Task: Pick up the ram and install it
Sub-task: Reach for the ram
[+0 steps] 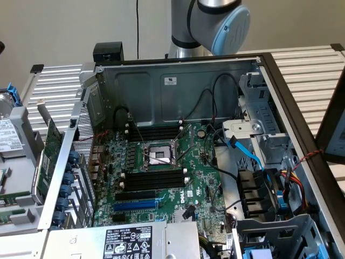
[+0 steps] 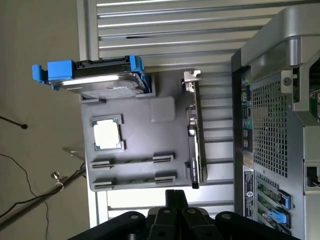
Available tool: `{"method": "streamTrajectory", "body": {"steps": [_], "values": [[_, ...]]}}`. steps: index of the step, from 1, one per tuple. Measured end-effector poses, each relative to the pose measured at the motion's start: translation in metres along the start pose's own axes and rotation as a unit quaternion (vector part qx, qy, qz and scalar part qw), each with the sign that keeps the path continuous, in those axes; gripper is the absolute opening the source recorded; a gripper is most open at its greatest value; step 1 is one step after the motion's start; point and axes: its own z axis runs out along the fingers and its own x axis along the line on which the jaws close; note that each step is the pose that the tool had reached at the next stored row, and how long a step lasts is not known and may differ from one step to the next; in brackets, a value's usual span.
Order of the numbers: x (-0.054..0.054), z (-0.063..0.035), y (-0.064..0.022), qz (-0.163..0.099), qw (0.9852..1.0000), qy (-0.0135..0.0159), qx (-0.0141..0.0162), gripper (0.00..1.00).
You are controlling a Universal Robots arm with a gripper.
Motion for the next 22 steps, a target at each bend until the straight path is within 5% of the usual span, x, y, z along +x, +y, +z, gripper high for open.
{"method": "streamTrajectory", "body": {"steps": [3, 15, 22], "values": [[0.010, 0.0006, -0.0024, 0.000, 1.0000, -0.0002, 0.0031, 0.11], [0.036, 0.0048, -0.0133, 0.000, 1.0000, -0.0050, 0.0036, 0.11], [0.041, 0.0052, -0.0139, 0.000, 1.0000, -0.0056, 0.0035, 0.11]]}}
